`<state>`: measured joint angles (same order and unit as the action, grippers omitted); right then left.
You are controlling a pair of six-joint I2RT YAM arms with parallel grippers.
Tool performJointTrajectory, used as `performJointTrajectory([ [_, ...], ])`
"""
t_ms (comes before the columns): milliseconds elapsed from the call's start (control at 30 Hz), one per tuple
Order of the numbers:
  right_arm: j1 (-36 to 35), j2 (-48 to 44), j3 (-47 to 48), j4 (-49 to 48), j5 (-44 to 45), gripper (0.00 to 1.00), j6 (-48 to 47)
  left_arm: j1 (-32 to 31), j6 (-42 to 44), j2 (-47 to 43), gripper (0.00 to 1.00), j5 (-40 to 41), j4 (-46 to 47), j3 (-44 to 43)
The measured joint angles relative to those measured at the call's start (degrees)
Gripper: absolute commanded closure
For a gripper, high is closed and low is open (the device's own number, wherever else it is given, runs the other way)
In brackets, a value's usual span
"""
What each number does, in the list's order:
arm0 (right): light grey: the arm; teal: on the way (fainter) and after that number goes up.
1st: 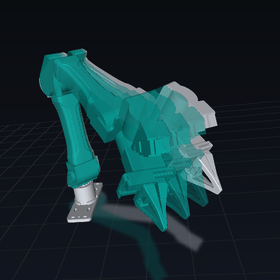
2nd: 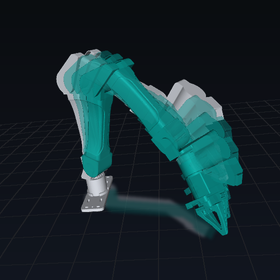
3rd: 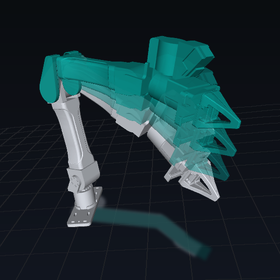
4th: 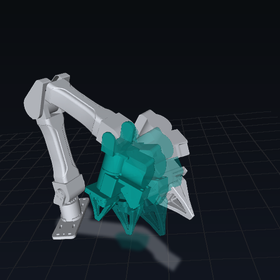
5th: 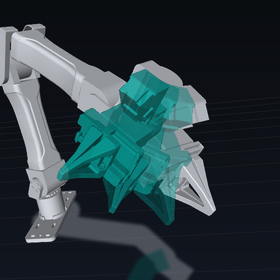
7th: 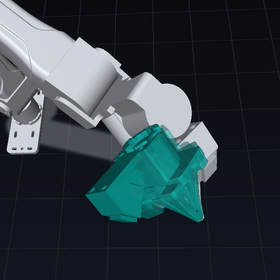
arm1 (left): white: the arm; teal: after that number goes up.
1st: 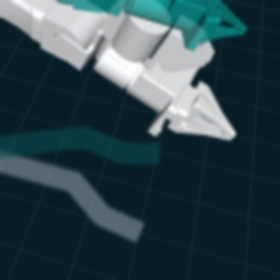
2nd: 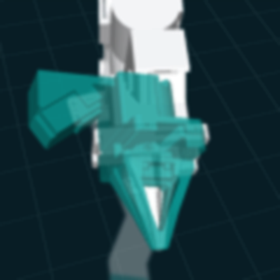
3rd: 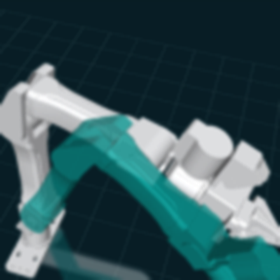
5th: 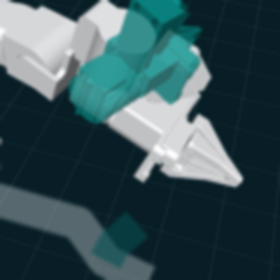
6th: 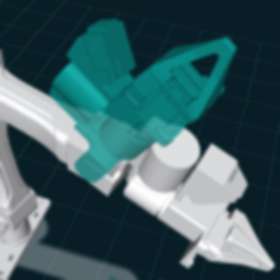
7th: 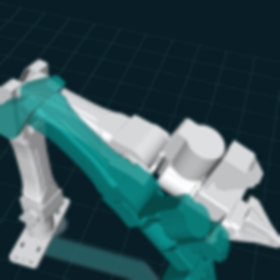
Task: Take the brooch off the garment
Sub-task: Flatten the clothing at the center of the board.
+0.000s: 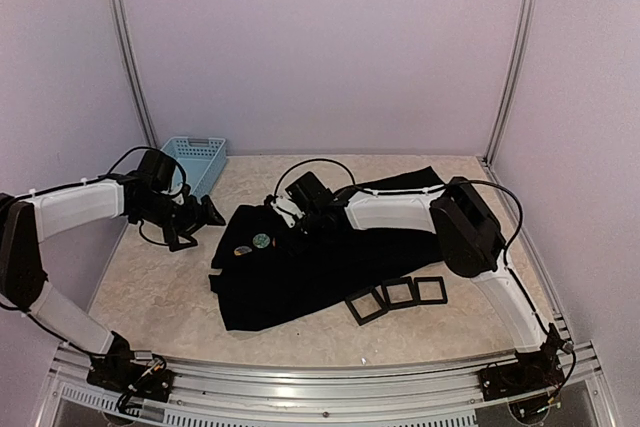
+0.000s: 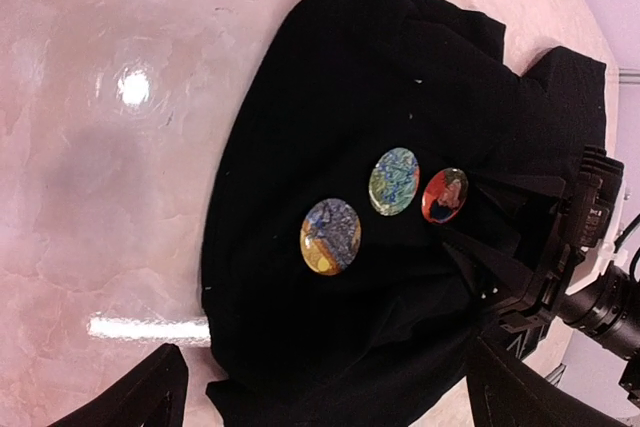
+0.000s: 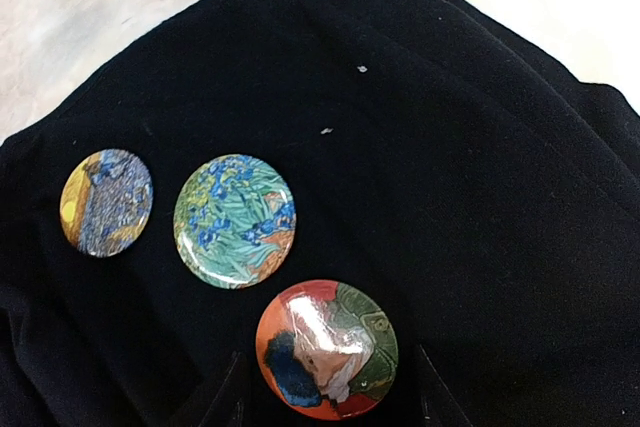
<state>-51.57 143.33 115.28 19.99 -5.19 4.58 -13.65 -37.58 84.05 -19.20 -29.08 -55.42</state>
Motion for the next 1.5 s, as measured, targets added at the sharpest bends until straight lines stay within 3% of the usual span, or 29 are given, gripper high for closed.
performJointTrajectory([
  [167, 0.0, -5.4, -8.8, -1.8, -0.2, 0.46, -1.4, -0.1, 0.1, -4.0, 0.04, 0.2, -0.7, 3.8],
  [300, 0.0, -7.1, -11.1, -1.4, 0.1, 0.37, -1.8, -0.3, 0.1, -7.4, 0.03, 0.0, -1.0, 5.5],
  [467, 0.0, -6.9, -8.2, 2.5, 1.4, 0.24, 0.7, -0.2, 0.2, -6.4, 0.03, -1.7, 0.4, 5.0],
  [767, 0.0, -4.0, 2.8, 7.7, 5.3, 0.22, 2.3, 0.2, 0.8, 5.6, 0.03, -3.7, 3.7, 0.8],
  [1133, 0.0, -1.7, 3.8, 11.7, 7.2, 0.23, 2.1, -2.6, 7.5, 19.2, 0.32, 0.5, 3.5, -10.4],
  [1500, -0.1, -1.7, 3.8, 11.7, 7.6, 0.23, 2.3, -3.7, 9.5, 25.0, 0.49, 3.6, 3.3, -12.7],
])
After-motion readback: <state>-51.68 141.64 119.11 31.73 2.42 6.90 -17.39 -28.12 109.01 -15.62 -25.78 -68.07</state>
